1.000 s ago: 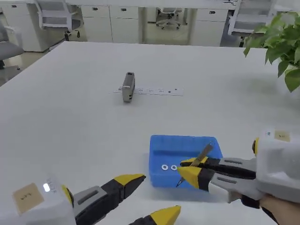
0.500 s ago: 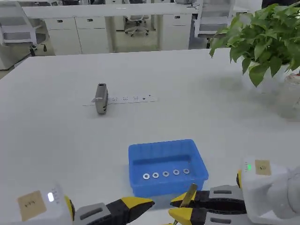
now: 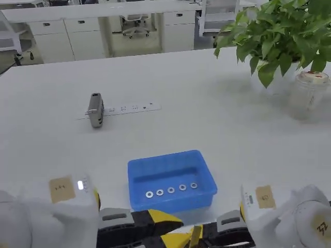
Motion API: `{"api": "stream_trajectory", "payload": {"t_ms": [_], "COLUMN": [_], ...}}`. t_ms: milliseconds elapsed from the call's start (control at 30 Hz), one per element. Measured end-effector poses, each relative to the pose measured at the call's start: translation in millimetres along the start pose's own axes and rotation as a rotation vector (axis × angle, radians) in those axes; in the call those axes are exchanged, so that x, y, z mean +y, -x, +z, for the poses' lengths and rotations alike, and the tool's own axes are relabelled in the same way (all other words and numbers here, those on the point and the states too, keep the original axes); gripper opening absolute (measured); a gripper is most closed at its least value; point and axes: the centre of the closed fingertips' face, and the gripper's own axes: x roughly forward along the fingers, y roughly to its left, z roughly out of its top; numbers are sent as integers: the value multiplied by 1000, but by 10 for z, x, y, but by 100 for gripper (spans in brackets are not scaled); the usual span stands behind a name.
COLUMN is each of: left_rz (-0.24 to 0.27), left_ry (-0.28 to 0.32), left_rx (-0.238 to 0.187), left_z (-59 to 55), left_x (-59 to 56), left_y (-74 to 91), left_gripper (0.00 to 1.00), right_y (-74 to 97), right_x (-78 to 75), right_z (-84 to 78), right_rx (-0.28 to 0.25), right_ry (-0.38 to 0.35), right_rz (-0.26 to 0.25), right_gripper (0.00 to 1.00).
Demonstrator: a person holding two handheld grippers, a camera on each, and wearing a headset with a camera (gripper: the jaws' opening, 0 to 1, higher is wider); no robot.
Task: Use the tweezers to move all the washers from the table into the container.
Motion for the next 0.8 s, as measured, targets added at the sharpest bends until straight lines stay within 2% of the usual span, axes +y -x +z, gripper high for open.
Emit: {"api": "stream_trajectory", "payload": {"t_ms": [133, 267, 400, 500, 667, 800], "left_rz": [-59, -83, -95, -122, -118, -112], "left_ry": [-61, -79, -125, -150, -164, -148], "left_rx": [73, 97, 134, 164, 185, 201], "left_z": [-94, -115, -150, -190, -225, -297], "left_x": [-77, -118, -119, -144, -100, -46], "left_y": [-28, -72, -121, -141, -106, -55], "left_gripper": [4, 3, 0, 0, 0, 0], "right_y": [-7, -9, -30, -30, -3, 1], "right_x": [39, 33, 78, 73, 23, 4], "right_z": [-2, -25, -92, -138, -169, -182], "right_rx": [5, 18, 58, 83, 92, 96], "right_ry": [10, 25, 63, 79, 65, 55], "right_rz": [19, 17, 28, 28, 7, -2], "right_gripper": [3, 3, 3, 3, 4, 4]}}
